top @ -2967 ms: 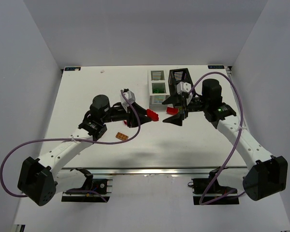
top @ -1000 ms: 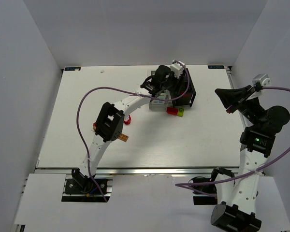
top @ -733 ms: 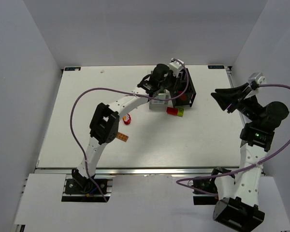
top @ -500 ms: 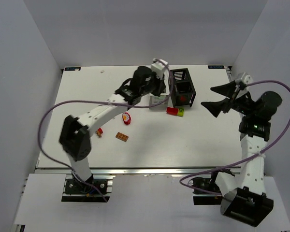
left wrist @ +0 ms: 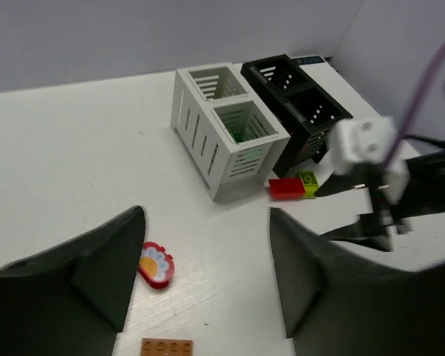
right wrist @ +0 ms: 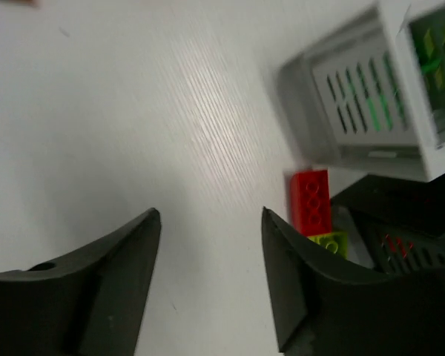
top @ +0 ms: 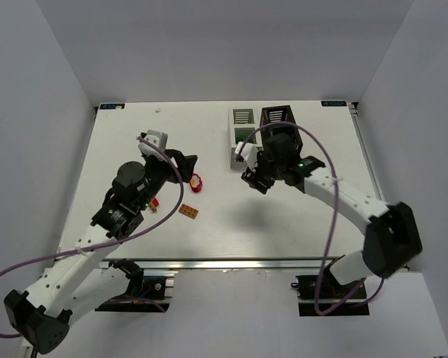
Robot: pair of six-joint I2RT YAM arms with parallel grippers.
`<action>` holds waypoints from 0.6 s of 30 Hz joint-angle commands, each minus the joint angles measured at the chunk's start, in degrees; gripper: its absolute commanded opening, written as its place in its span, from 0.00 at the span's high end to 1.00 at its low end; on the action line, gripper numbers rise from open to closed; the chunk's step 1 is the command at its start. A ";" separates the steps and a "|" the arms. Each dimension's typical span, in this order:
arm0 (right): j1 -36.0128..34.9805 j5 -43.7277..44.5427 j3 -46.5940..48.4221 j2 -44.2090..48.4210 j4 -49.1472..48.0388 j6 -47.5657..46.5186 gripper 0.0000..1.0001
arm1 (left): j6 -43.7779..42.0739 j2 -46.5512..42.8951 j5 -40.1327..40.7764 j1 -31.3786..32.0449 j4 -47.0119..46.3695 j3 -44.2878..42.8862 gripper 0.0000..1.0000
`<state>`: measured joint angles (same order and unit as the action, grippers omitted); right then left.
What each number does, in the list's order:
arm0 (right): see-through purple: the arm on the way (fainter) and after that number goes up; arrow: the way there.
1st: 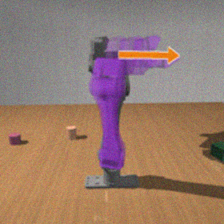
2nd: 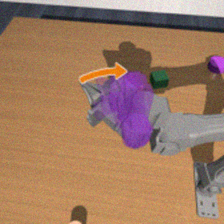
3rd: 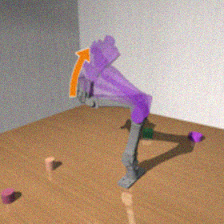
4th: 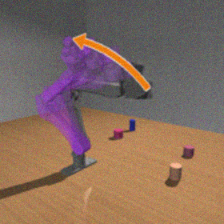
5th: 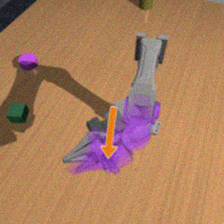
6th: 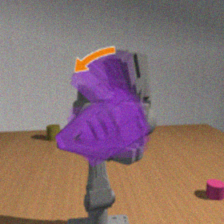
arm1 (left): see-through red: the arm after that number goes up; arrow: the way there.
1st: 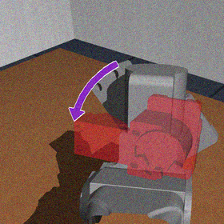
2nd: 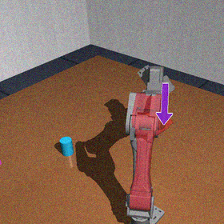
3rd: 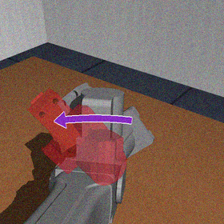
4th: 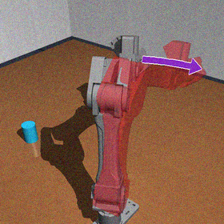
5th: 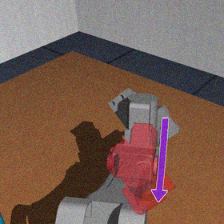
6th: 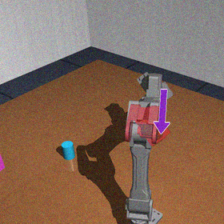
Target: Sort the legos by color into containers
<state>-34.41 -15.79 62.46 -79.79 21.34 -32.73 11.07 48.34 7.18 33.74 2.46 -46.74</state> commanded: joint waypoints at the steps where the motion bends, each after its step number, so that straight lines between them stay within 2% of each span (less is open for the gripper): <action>1: -0.65 20.95 2.93 -5.54 2.40 -3.48 0.35 | -0.08 2.01 -1.10 -0.34 0.52 2.18 0.25; 2: -0.65 22.02 2.93 -7.64 1.43 -3.57 0.31 | -0.52 2.63 -1.38 -0.42 0.70 2.09 0.35; 3: -0.65 23.16 2.93 -8.53 0.55 -3.74 0.28 | -0.52 3.34 -1.73 -0.43 0.88 2.01 0.56; 5: -0.65 25.62 2.85 -11.16 -1.38 -3.04 0.26 | -0.52 5.18 -4.09 -0.43 1.06 1.48 0.70; 7: -1.00 28.68 1.71 -11.97 -2.00 -2.69 0.27 | -0.52 6.15 -5.15 -0.51 1.32 1.30 0.71; 10: -1.01 36.76 -1.02 -12.06 -6.39 2.04 0.40 | -0.52 7.12 -5.68 -0.51 1.23 1.13 0.65; 11: -0.14 37.15 -1.02 -12.14 -6.84 6.58 0.42 | -0.52 7.21 -5.69 -0.51 1.23 1.13 0.64; 14: 4.33 30.92 -0.23 -11.45 -7.10 16.69 0.46 | -0.87 7.12 -5.34 -0.60 1.14 1.39 0.63; 18: 10.41 28.46 -2.07 -10.65 -9.56 24.89 0.44 | -1.05 6.68 -4.81 -0.60 1.06 1.56 0.62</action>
<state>-28.23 13.78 61.73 -92.64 15.57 -18.26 10.48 56.38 2.74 33.47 4.01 -45.21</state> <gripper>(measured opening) 0.559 0.376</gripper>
